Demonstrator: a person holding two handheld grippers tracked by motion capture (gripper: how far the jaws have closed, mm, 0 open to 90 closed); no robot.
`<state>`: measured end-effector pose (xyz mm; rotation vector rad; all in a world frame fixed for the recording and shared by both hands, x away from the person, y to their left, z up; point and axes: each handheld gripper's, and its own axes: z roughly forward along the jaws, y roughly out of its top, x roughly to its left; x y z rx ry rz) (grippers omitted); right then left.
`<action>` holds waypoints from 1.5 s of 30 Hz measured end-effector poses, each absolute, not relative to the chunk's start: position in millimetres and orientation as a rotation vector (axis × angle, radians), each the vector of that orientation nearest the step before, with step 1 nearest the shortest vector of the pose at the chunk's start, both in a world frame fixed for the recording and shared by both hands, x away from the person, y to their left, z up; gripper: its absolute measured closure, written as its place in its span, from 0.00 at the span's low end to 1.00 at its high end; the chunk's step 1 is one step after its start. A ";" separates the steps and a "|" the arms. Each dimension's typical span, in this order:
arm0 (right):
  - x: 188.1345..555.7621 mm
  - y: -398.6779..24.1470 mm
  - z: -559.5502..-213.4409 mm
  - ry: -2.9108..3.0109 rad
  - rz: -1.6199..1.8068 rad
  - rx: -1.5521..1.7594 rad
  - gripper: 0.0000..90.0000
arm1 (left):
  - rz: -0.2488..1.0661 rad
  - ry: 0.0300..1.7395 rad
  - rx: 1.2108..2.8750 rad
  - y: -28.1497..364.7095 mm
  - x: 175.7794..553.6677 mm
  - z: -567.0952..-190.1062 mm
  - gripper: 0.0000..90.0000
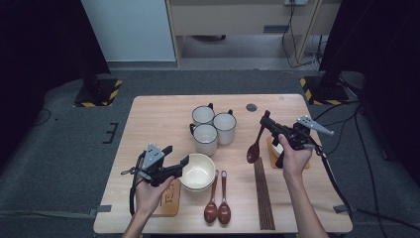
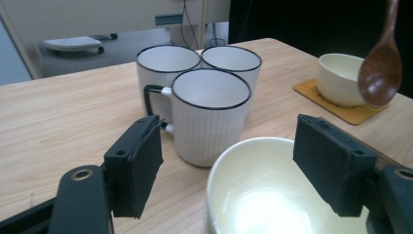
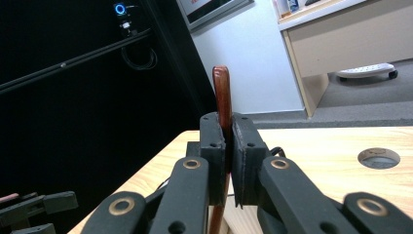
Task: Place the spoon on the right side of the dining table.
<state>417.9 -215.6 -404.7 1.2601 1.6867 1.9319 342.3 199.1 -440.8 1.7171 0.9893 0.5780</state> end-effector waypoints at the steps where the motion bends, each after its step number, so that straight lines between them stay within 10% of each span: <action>1: 418.3 -215.7 -404.2 1.686 1.931 1.265 0.95 | 0.580 0.996 1.715 200.8 342.9 -441.2 0.29; 45: 443.7 -241.1 -393.9 1.566 1.882 1.325 0.95 | 0.659 1.322 1.737 274.2 371.7 -491.6 0.26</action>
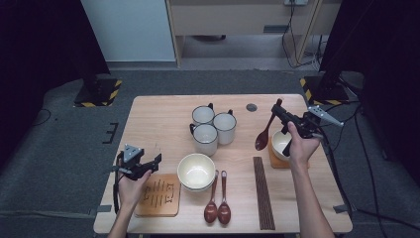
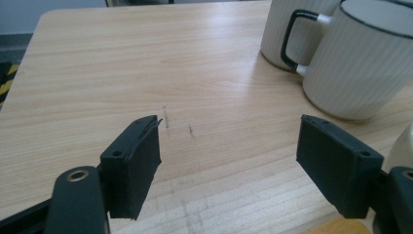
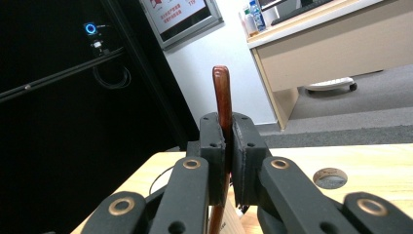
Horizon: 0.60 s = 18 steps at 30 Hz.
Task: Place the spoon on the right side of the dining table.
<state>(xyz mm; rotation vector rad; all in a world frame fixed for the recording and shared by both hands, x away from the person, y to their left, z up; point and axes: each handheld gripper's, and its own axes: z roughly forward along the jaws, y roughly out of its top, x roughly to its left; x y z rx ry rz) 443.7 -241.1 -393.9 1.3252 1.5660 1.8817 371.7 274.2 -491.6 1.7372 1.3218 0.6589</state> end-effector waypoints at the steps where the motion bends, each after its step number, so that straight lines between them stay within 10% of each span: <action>1: 444.1 -241.6 -393.7 1.562 1.881 1.325 0.95 | 0.656 1.329 1.741 274.7 372.6 -493.2 0.27; 18: 450.0 -255.9 -388.8 1.519 1.849 1.358 0.95 | 0.642 1.376 1.822 275.8 383.2 -514.8 0.28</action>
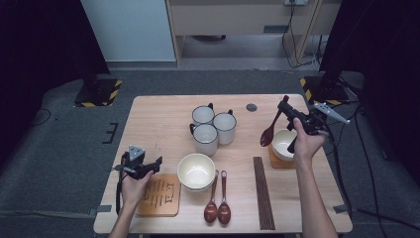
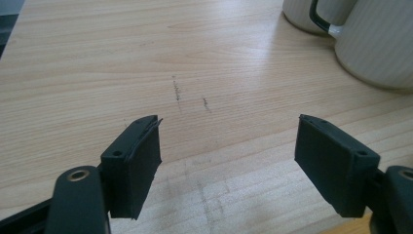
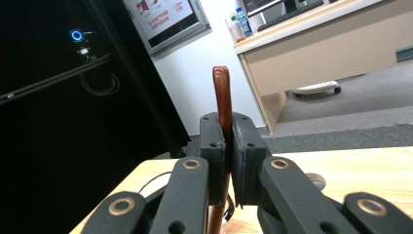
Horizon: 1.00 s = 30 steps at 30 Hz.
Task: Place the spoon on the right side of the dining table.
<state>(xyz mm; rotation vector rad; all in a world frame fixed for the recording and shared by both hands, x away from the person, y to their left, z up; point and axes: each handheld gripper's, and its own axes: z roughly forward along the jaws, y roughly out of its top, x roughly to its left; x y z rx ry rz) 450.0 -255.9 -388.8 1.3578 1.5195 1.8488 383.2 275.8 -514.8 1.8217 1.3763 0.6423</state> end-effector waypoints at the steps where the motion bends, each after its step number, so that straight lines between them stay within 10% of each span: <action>1: 450.3 -256.7 -388.7 1.517 1.845 1.359 0.95 | 0.644 1.381 1.830 276.5 383.4 -516.4 0.28; 30: 456.7 -283.9 -388.1 1.449 1.783 1.419 0.95 | 0.674 1.482 1.879 291.6 391.1 -534.3 0.27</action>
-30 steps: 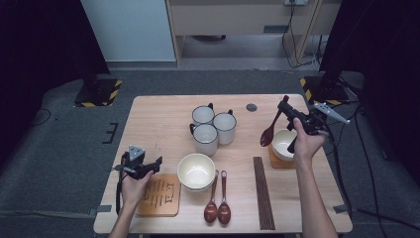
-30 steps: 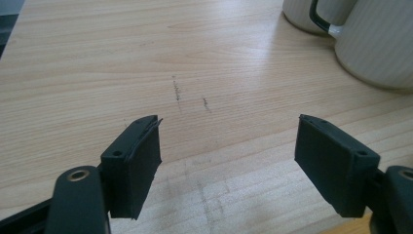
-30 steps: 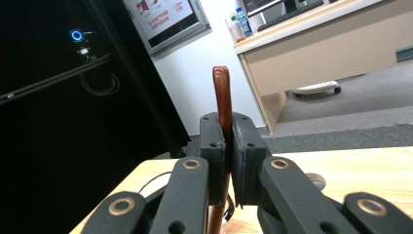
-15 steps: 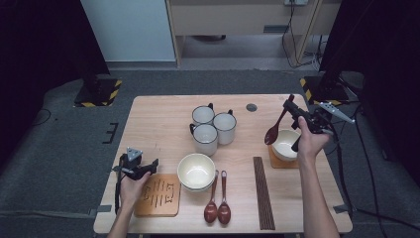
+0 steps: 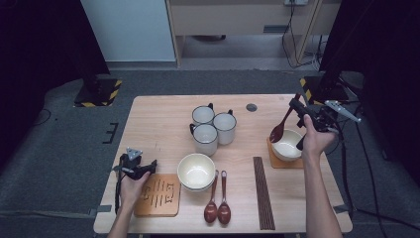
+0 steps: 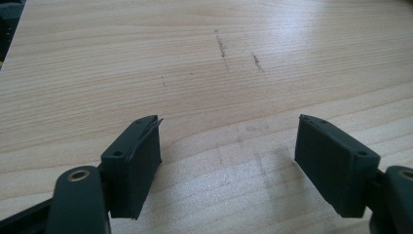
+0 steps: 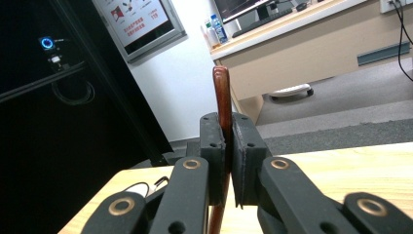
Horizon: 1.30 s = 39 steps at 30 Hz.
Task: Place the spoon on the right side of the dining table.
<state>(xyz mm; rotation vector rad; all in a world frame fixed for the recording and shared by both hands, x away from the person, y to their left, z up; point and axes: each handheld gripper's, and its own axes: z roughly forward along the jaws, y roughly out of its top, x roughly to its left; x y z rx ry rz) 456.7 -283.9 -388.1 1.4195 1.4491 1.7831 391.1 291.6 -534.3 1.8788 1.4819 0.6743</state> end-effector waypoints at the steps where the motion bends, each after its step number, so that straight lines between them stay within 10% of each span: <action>1: 456.8 -285.0 -388.9 1.449 1.777 1.424 0.95 | 0.674 1.486 1.876 291.5 391.2 -534.5 0.27; 39: 465.5 -322.0 -421.3 1.392 1.679 1.550 0.94 | 0.681 1.577 1.875 293.0 394.3 -536.0 0.12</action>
